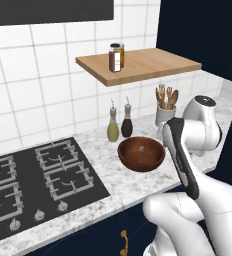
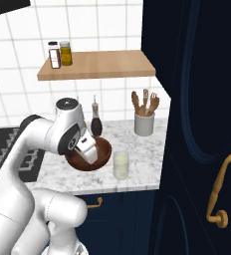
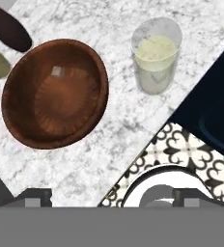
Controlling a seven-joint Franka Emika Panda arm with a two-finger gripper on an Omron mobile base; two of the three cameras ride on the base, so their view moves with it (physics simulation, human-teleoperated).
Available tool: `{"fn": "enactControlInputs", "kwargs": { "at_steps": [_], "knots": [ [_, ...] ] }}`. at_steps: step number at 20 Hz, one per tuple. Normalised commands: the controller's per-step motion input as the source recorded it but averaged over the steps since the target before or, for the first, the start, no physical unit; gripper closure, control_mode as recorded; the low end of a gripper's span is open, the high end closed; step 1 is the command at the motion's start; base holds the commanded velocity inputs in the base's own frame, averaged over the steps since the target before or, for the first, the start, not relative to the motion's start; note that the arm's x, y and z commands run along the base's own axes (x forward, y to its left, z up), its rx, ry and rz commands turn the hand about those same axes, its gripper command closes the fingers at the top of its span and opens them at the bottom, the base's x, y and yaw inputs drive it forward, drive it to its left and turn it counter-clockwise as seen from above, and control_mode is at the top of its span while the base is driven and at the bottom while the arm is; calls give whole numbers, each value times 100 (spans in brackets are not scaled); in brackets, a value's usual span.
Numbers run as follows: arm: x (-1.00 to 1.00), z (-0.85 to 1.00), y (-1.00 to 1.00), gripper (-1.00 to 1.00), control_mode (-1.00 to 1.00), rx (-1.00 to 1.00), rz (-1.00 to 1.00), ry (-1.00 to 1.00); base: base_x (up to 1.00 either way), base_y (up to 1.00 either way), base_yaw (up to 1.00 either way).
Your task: Grab a lemon wedge from the fridge and one ice cube from the ice bowl, and put them in the glass of lemonade.
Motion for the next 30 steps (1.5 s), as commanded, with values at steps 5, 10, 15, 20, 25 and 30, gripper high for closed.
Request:
{"fn": "enactControlInputs", "kwargs": {
  "at_steps": [5,10,15,20,25,30],
  "knots": [
    [-100,11,12,-100,-100,-14,9,1,0,0,0],
    [-52,0,0,-100,-100,-2,22,-1,0,0,0],
    [-1,0,0,-100,-100,0,4,0,0,0,0],
    [-74,-9,0,-100,-100,0,0,0,0,0,0],
    [-100,-8,0,-100,-100,0,-15,-15,0,0,0],
    [24,0,5,-100,-100,0,-4,-6,0,0,0]
  ]
}}
